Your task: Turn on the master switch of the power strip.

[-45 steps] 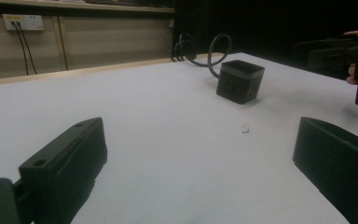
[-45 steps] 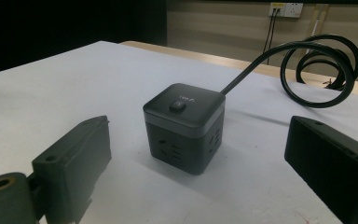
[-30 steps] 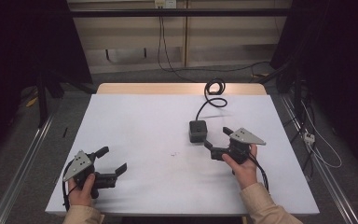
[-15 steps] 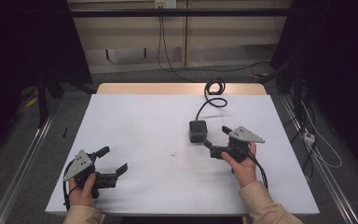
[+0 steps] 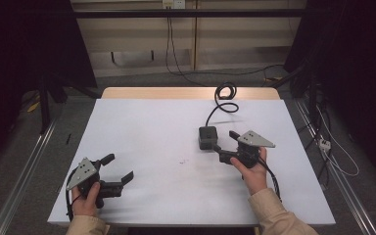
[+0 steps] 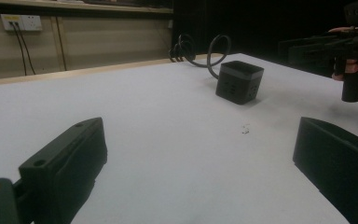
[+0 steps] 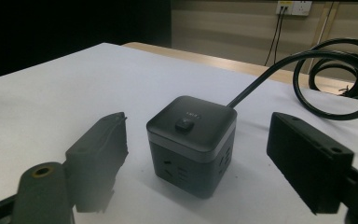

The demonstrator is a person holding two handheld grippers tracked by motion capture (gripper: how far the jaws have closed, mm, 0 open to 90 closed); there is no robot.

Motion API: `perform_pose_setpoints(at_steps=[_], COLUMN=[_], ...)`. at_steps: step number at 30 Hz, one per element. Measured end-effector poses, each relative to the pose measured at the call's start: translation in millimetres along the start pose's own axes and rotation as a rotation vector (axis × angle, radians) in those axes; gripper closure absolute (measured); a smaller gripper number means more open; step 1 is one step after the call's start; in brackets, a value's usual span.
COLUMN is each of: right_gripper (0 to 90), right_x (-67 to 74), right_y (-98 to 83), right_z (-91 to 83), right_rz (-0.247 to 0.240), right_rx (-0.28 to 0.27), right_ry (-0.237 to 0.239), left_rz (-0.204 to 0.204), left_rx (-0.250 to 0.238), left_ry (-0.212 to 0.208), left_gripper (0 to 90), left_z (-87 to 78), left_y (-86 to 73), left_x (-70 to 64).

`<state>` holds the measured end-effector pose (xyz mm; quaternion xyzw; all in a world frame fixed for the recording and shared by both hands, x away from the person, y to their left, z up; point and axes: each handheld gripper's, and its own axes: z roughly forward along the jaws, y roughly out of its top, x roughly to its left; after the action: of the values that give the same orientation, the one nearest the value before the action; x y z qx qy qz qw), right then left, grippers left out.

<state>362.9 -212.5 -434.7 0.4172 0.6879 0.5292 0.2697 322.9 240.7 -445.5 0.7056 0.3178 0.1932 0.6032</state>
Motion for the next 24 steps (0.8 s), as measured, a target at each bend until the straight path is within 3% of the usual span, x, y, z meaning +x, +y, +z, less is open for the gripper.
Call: perform_pose_setpoints(at_steps=[24], right_gripper=[38.2], right_x=[0.3], right_y=[3.0], right_z=[2.3], right_rz=[-0.015], right_rx=[0.008], right_ry=[0.008], left_rz=[0.008], left_rx=[0.005], left_ry=[-0.006], left_gripper=[2.4], left_z=[1.1], left_y=[0.1], left_x=[-0.8])
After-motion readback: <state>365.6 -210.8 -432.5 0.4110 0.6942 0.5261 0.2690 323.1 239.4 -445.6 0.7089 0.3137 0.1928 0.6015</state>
